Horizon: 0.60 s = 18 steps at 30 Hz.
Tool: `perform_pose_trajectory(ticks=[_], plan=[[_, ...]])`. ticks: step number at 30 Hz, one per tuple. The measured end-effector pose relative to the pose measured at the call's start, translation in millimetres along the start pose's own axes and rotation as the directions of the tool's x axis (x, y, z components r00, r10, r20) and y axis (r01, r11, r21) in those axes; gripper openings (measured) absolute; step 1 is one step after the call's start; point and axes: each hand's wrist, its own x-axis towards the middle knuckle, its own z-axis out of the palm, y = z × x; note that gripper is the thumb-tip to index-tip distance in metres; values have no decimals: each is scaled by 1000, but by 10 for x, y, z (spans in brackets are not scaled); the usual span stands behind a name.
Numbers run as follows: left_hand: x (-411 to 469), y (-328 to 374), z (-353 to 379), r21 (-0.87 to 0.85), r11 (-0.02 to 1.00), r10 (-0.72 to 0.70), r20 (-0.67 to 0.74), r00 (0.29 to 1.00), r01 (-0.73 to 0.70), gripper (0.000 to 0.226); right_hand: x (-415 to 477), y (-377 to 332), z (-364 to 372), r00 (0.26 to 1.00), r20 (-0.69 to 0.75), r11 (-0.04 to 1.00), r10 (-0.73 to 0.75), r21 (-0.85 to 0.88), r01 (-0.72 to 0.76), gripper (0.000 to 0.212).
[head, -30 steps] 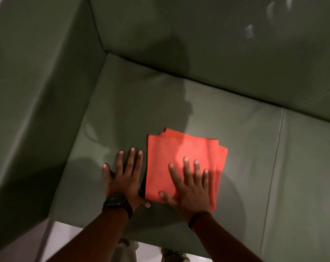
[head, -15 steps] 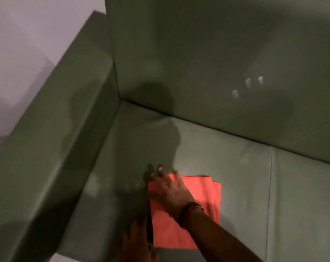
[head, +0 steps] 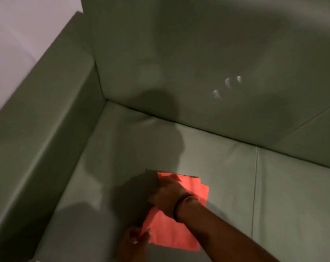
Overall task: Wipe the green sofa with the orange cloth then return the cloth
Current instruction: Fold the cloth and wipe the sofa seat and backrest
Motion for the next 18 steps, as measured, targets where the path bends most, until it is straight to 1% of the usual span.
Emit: perform_pose_trajectory(ticks=[1,2,3,4,6,8,10,13,14,16,17,18], plan=[[-15,146,-16,15,995,100,10,995,-101,35,-99,106,-50,1000,0,996,16,88,-16,19],[-49,397,-36,-12,987,163,-12,987,-163,41,-221,224,-141,999,-12,981,51,190,-48,22],[-88,631,-16,-38,967,252,-7,968,-253,44,-371,367,-246,988,-91,952,121,292,-90,23],[-124,900,27,-108,939,328,-12,945,-327,47,-537,542,-391,960,-147,901,237,403,-161,24],[-166,1498,74,-147,858,504,59,862,-492,52,-838,871,-664,870,-231,785,435,571,-241,26],[-170,2162,223,-145,759,650,121,750,-635,52,-1066,1204,-945,775,-299,749,557,584,-313,28],[-162,2837,404,-134,666,745,168,645,-734,49,-1179,1550,-1220,661,-384,723,645,586,-366,30],[-139,3708,710,-70,529,845,132,518,-846,44,-1206,1989,-1585,491,-510,699,706,612,-370,40],[-147,3937,791,-39,498,864,106,492,-866,43,-1177,2120,-1653,443,-530,688,723,612,-391,41],[-122,4259,919,1,465,883,62,464,-885,45,-1072,2320,-1728,325,-558,640,764,589,-493,40],[-102,4357,972,22,453,890,42,453,-891,45,-1001,2368,-1738,249,-590,610,768,557,-564,40],[-99,4415,1012,54,430,902,17,432,-901,44,-922,2376,-1718,155,-625,559,765,526,-640,39]])
